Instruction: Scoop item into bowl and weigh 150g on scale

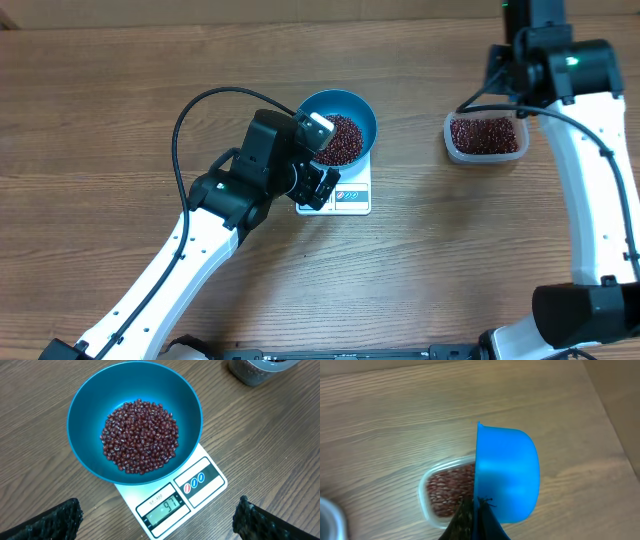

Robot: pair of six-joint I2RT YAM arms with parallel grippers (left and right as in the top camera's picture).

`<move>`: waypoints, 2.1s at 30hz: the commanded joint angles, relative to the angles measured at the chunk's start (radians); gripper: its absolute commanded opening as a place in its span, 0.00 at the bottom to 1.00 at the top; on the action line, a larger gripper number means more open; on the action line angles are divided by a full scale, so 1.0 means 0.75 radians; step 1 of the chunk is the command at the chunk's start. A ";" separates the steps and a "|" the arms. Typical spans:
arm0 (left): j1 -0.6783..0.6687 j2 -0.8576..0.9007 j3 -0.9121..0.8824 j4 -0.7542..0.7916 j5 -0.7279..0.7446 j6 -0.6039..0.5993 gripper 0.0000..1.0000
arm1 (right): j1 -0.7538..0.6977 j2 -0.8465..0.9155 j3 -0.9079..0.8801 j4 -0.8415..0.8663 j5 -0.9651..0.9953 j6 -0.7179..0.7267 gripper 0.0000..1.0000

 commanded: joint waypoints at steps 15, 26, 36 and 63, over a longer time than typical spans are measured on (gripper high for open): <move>0.005 -0.002 -0.003 0.004 0.009 -0.019 0.99 | -0.119 0.089 -0.268 0.024 -0.079 0.046 0.04; 0.005 -0.002 -0.003 0.004 0.009 -0.019 0.99 | -0.119 0.128 -0.270 0.104 -0.167 -0.056 0.04; 0.005 -0.002 -0.003 0.004 0.009 -0.019 0.99 | -0.090 0.220 -0.270 0.133 -0.160 -0.136 0.04; 0.005 -0.002 -0.003 0.004 0.009 -0.019 1.00 | 0.008 0.386 -0.270 0.092 0.026 -0.151 0.04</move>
